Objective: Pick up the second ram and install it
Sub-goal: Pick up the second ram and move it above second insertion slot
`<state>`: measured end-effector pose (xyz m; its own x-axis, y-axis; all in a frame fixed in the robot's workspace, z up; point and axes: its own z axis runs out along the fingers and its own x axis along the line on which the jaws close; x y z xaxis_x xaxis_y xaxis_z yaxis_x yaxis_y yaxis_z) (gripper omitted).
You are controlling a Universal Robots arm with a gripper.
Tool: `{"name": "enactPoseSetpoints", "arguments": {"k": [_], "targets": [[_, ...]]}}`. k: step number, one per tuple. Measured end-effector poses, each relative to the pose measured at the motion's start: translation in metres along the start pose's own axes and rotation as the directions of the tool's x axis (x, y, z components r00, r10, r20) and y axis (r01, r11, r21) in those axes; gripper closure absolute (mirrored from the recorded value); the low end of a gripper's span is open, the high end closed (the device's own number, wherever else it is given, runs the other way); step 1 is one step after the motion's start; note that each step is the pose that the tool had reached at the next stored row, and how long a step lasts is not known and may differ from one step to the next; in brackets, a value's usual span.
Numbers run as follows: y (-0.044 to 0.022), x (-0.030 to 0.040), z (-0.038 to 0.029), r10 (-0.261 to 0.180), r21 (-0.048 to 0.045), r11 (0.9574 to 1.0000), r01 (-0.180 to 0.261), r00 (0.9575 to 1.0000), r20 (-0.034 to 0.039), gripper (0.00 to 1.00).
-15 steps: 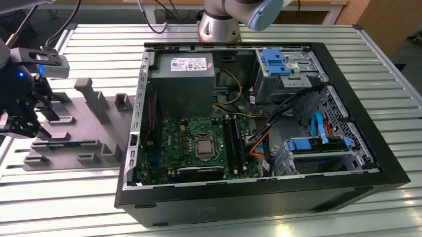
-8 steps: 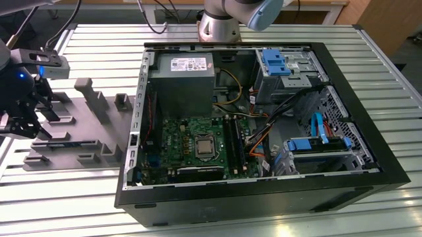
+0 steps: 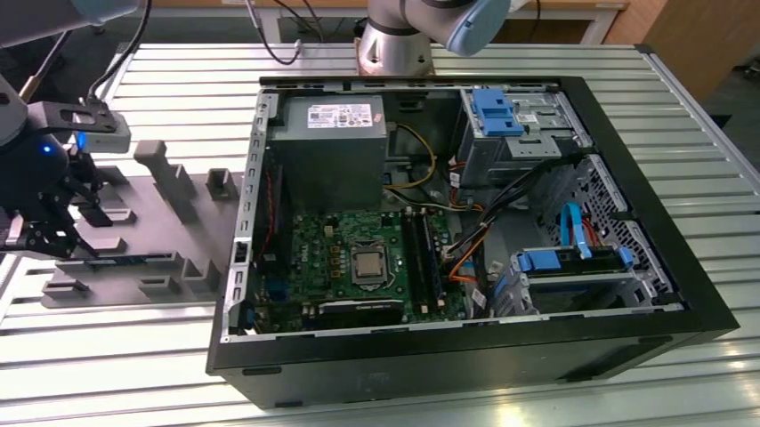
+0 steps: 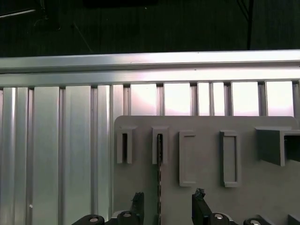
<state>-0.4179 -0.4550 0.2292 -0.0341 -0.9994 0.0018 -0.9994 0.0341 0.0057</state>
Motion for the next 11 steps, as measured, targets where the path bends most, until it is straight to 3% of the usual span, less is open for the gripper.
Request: {"name": "enactPoseSetpoints", "arguments": {"k": [4, 11], "targets": [[-0.0001, 0.0008, 0.0044, 0.0, -0.0001, 1.0, 0.0, 1.0, -0.0001, 0.48], [-0.0001, 0.0008, 0.005, 0.0, 0.0001, 1.0, 0.0, 1.0, 0.0, 0.48]]}}
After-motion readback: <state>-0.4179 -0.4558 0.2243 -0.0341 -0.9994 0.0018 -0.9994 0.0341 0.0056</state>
